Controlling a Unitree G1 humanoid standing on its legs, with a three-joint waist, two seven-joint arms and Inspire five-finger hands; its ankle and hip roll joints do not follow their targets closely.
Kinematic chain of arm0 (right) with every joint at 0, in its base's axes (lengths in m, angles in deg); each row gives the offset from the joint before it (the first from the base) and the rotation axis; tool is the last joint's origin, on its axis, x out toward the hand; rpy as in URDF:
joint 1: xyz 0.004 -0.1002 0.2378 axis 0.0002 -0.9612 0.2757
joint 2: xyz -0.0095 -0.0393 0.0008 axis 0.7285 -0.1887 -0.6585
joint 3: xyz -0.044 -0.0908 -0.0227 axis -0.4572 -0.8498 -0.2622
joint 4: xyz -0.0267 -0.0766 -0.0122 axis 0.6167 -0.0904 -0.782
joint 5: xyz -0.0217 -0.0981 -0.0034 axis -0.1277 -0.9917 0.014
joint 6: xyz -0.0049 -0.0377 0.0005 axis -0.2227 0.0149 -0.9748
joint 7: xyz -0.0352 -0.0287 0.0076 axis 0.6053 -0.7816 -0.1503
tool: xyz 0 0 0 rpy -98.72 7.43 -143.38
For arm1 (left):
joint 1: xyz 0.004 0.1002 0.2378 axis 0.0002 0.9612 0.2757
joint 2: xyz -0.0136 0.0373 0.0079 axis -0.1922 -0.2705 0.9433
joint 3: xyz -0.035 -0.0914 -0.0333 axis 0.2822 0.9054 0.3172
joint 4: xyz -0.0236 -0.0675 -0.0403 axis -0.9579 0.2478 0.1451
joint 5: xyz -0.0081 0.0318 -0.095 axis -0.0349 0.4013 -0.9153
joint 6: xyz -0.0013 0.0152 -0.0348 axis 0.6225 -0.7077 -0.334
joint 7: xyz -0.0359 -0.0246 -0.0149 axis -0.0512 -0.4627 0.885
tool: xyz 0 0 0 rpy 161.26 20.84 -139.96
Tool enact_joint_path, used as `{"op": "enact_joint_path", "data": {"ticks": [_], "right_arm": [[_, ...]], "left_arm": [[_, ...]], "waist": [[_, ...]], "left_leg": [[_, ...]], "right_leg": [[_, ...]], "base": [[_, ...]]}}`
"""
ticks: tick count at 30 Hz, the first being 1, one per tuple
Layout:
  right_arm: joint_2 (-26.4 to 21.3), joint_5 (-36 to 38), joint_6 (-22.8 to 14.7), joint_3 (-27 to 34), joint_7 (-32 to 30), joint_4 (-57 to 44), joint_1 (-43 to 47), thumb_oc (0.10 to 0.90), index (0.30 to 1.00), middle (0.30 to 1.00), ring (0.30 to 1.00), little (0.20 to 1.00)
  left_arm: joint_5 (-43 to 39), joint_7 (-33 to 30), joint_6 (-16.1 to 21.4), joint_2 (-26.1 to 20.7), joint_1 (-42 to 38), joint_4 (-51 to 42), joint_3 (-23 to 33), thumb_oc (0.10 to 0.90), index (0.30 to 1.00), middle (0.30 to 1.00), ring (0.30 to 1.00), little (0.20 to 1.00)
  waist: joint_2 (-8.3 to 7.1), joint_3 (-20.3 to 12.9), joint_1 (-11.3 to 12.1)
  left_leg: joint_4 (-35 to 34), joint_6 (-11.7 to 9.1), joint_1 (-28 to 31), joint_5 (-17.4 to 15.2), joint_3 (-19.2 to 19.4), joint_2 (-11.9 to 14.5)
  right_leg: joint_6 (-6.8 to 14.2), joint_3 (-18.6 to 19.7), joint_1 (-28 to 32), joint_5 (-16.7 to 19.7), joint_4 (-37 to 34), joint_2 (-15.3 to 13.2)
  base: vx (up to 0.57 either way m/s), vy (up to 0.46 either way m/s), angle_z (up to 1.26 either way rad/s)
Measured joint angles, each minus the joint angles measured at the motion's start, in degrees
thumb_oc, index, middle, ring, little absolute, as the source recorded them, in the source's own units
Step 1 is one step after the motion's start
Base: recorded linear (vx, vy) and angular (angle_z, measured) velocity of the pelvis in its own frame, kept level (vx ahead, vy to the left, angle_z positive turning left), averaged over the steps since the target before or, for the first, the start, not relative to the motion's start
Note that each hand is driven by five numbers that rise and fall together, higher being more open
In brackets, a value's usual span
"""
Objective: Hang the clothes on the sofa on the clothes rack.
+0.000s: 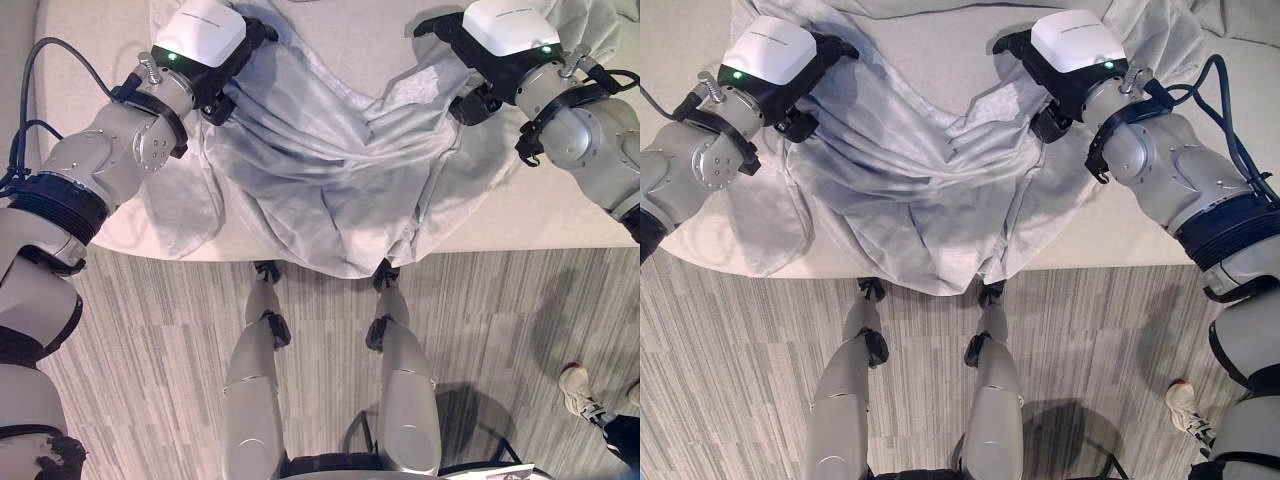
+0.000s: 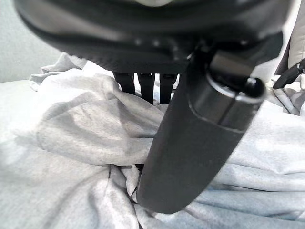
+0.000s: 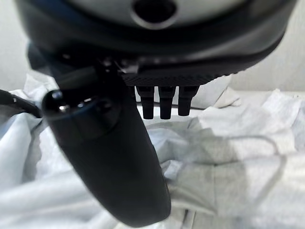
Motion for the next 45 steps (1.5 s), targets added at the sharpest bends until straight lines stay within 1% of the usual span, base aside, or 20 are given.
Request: {"op": "enact_joint_path", "data": {"ticks": [1, 4, 10, 13, 16, 21, 24, 25, 26, 27, 29, 32, 34, 36, 38, 40, 41, 42, 43, 45], "right_arm": [[-0.13, -0.01, -0.09, 0.03, 0.41, -0.88, -0.80, 0.400, 0.300, 0.300, 0.300, 0.300], [-0.23, -0.04, -0.09, 2.81, 0.60, -3.56, -4.91, 0.400, 0.300, 0.300, 0.300, 0.300], [-0.93, -0.11, -0.10, 13.63, 0.73, -8.36, -16.46, 0.400, 0.300, 0.300, 0.300, 0.300], [-1.91, -0.10, -0.13, 19.15, 0.91, -10.98, -24.06, 0.400, 0.300, 0.300, 0.300, 0.300], [-2.04, -0.23, -0.33, 21.52, 1.37, -12.30, -28.94, 0.400, 0.300, 0.300, 0.300, 0.300], [-2.20, -2.21, -1.08, 30.68, 0.55, -16.07, -37.41, 0.400, 0.300, 0.300, 0.300, 0.300], [-2.09, -2.35, -1.48, 36.31, 0.01, -19.93, -43.47, 0.400, 0.300, 0.300, 0.300, 0.300], [-2.32, -2.44, -1.59, 39.29, -0.73, -22.09, -47.22, 0.400, 0.300, 0.300, 0.300, 0.300], [-2.86, -2.61, -1.59, 40.07, -1.50, -22.87, -48.33, 0.400, 0.300, 0.300, 0.300, 0.300], [-2.96, -3.77, -1.26, 41.11, -1.41, -24.17, -48.21, 0.400, 0.300, 0.300, 0.300, 0.300], [-2.81, -5.78, -1.46, 44.67, -2.52, -26.84, -48.92, 0.400, 0.300, 0.300, 0.300, 0.300], [-2.83, -7.46, -1.50, 46.06, -3.48, -29.00, -48.79, 0.400, 0.300, 0.300, 0.300, 0.300], [-2.90, -8.55, -1.39, 47.41, -4.21, -30.24, -46.00, 0.400, 0.300, 0.300, 0.300, 0.300], [-3.23, -8.89, -1.34, 47.52, -4.47, -30.36, -43.85, 0.400, 0.300, 0.300, 0.300, 0.300], [-4.34, -9.30, -1.28, 47.57, -4.57, -30.78, -40.68, 0.400, 0.300, 0.300, 0.300, 0.300], [-4.57, -10.39, -0.86, 47.50, -4.58, -30.57, -38.81, 0.400, 0.300, 0.300, 0.300, 0.300], [-4.78, -10.89, -0.55, 47.60, -4.65, -30.53, -38.44, 0.400, 0.300, 0.300, 0.300, 0.300], [-5.06, -10.89, -0.32, 47.61, -4.69, -30.55, -38.20, 0.400, 0.300, 0.300, 0.300, 0.300], [-5.92, -10.90, -0.29, 47.55, -4.69, -30.60, -37.51, 0.400, 0.300, 0.300, 0.300, 0.300], [-7.45, -11.01, -0.22, 47.55, -4.70, -30.56, -34.61, 0.400, 0.300, 0.300, 0.300, 0.300]], "left_arm": [[0.01, 0.00, -0.02, -0.09, 0.00, 0.00, 0.03, 0.400, 0.300, 0.300, 0.300, 0.300], [0.19, -0.15, -0.09, -0.20, 0.17, -0.32, 0.80, 0.400, 0.300, 0.300, 0.300, 0.300], [0.63, -0.28, -0.61, -0.28, 1.60, -1.69, 4.91, 0.400, 0.300, 0.300, 0.300, 0.300], [1.32, -0.34, -0.92, -0.82, 5.14, -4.47, 7.67, 0.400, 0.300, 0.300, 0.300, 0.300], [2.21, -0.24, 0.00, -1.35, 9.51, -8.14, 8.87, 0.400, 0.300, 0.300, 0.300, 0.300], [2.18, -1.46, 0.77, -3.26, 18.83, -15.18, 17.14, 0.400, 0.300, 0.300, 0.300, 0.300], [2.19, -1.81, 1.58, -4.76, 29.41, -22.70, 25.09, 0.400, 0.300, 0.300, 0.300, 0.300], [2.16, -2.80, 2.41, -5.04, 36.43, -27.16, 29.93, 0.400, 0.300, 0.300, 0.300, 0.300], [2.21, -3.51, 2.68, -5.32, 37.61, -28.29, 30.08, 0.400, 0.300, 0.300, 0.300, 0.300], [2.44, -3.06, 2.55, -5.78, 39.42, -30.23, 32.78, 0.400, 0.300, 0.300, 0.300, 0.300], [2.17, -4.55, 3.26, -5.12, 46.42, -35.38, 41.79, 0.400, 0.300, 0.300, 0.300, 0.300], [2.02, -4.78, 3.95, -5.17, 48.09, -37.49, 45.97, 0.400, 0.300, 0.300, 0.300, 0.300], [1.69, -4.92, 3.91, -5.43, 47.89, -38.37, 49.62, 0.400, 0.300, 0.300, 0.300, 0.300], [1.69, -5.05, 4.03, -5.59, 47.84, -39.16, 51.65, 0.400, 0.300, 0.300, 0.300, 0.300], [1.70, -5.91, 4.01, -6.35, 47.92, -40.52, 54.46, 0.400, 0.300, 0.300, 0.300, 0.300], [1.82, -6.09, 4.05, -7.43, 47.58, -41.53, 55.61, 0.400, 0.300, 0.300, 0.300, 0.300], [1.85, -6.81, 3.96, -7.30, 46.81, -41.94, 55.63, 0.400, 0.300, 0.300, 0.300, 0.300], [1.90, -6.96, 3.93, -7.31, 45.58, -42.00, 55.58, 0.400, 0.300, 0.300, 0.300, 0.300], [1.92, -7.05, 3.67, -7.32, 43.59, -41.96, 55.46, 0.400, 0.300, 0.300, 0.300, 0.300], [1.92, -7.93, 3.47, -7.32, 40.97, -41.97, 55.93, 0.400, 0.300, 0.300, 0.300, 0.300]], "waist": [[0.00, 0.00, -0.04], [-0.06, 0.01, -0.07], [-0.13, 0.05, -0.95], [-0.57, 0.29, -1.35], [-0.66, 0.32, -1.49], [-0.68, 0.33, -1.21], [-0.60, 0.32, -1.15], [-0.56, 0.07, -0.85], [-0.22, -0.62, 0.34], [0.02, -0.40, 0.67], [0.45, -0.36, 0.71], [1.58, -1.75, 1.94], [3.34, -2.32, 2.96], [4.64, -3.63, 3.30], [5.92, -4.90, 5.23], [6.24, -5.01, 4.91], [6.59, -5.31, 3.92], [6.75, -5.56, 3.28], [6.55, -5.68, 3.28], [5.36, -6.36, 4.92]], "left_leg": [[0.00, 0.01, 0.00, -0.01, 0.00, 0.01], [-0.01, 0.01, -0.02, 0.00, 0.02, 0.02], [0.03, 0.04, 0.06, 0.02, 0.03, 0.06], [0.06, 0.04, 1.40, 0.02, 0.18, 0.15], [-0.11, 0.03, 4.10, -0.04, 0.25, 0.12], [-0.09, -0.05, 8.35, -0.20, 0.71, 0.16], [-0.11, -0.40, 13.11, -1.19, 0.70, 0.00], [0.00, -0.55, 16.33, -1.82, 1.10, -0.04], [0.13, -1.19, 18.35, -2.87, 0.95, 0.02], [0.26, -1.17, 19.15, -3.32, 0.93, -0.05], [0.84, -1.17, 21.94, -3.52, 0.62, -0.65], [0.81, -1.67, 26.52, -5.38, -0.75, -1.70], [0.75, -1.46, 28.57, -5.61, -2.08, -2.76], [0.56, -1.33, 29.45, -5.80, -3.19, -3.43], [-0.18, -0.91, 30.51, -5.35, -3.72, -4.40], [-0.22, -0.52, 31.88, -5.05, -4.71, -5.03], [0.03, -0.41, 32.85, -5.00, -6.39, -5.82], [-0.03, 0.03, 33.55, -5.21, -7.82, -5.84], [-0.15, 0.22, 34.02, -5.39, -8.94, -5.41], [0.11, -0.05, 34.35, -5.24, -9.99, -6.37]], "right_leg": [[0.00, 0.01, -0.02, 0.00, 0.05, 0.00], [-0.07, 0.14, -0.28, -0.05, 0.44, -0.05], [-0.09, 0.25, -0.26, -0.06, 0.71, -0.04], [-0.10, 0.52, 0.39, -0.06, 1.52, -0.10], [-0.07, 0.53, 3.06, -0.22, 1.44, -0.11], [0.08, 1.14, 6.93, -0.73, 1.39, -0.08], [0.13, 0.96, 11.72, -1.67, 1.34, -0.25], [0.42, 1.21, 15.07, -2.07, 0.82, -0.38], [0.83, 0.95, 17.45, -2.43, 0.13, -0.57], [0.74, 0.68, 18.43, -2.44, 0.27, -0.67], [0.94, 0.23, 22.15, -2.43, -0.52, -0.94], [1.69, -1.79, 29.17, -2.76, -2.73, -1.94], [1.89, -3.67, 32.88, -2.81, -3.56, -2.32], [2.35, -5.28, 34.79, -3.41, -3.60, -2.82], [2.51, -6.58, 36.18, -3.61, -3.37, -3.25], [2.73, -7.34, 38.04, -3.86, -2.48, -3.79], [2.83, -6.35, 39.41, -4.65, -0.38, -4.16], [2.88, -3.53, 39.53, -6.42, 2.47, -4.25], [3.90, 1.13, 38.93, -9.79, 4.64, -3.92], [4.23, 3.67, 40.98, -12.11, 4.10, -3.74]], "base": [[0.00, 0.000, 0.00], [0.00, 0.000, 0.00], [0.00, 0.000, 0.00], [-0.02, -0.015, -0.03], [-0.02, -0.034, -0.02], [0.01, -0.017, -0.04], [0.02, -0.018, 0.00], [0.00, -0.020, -0.04], [0.03, -0.030, -0.02], [0.15, -0.028, 0.03], [0.12, -0.027, 0.15], [0.09, 0.004, 0.31], [0.06, 0.023, 0.35], [0.06, 0.036, 0.40], [0.08, 0.022, 0.30], [0.02, -0.070, 0.39], [0.00, -0.099, 0.70], [-0.02, -0.082, 0.77], [-0.02, -0.202, 0.57], [-0.01, -0.263, 0.38]]}}
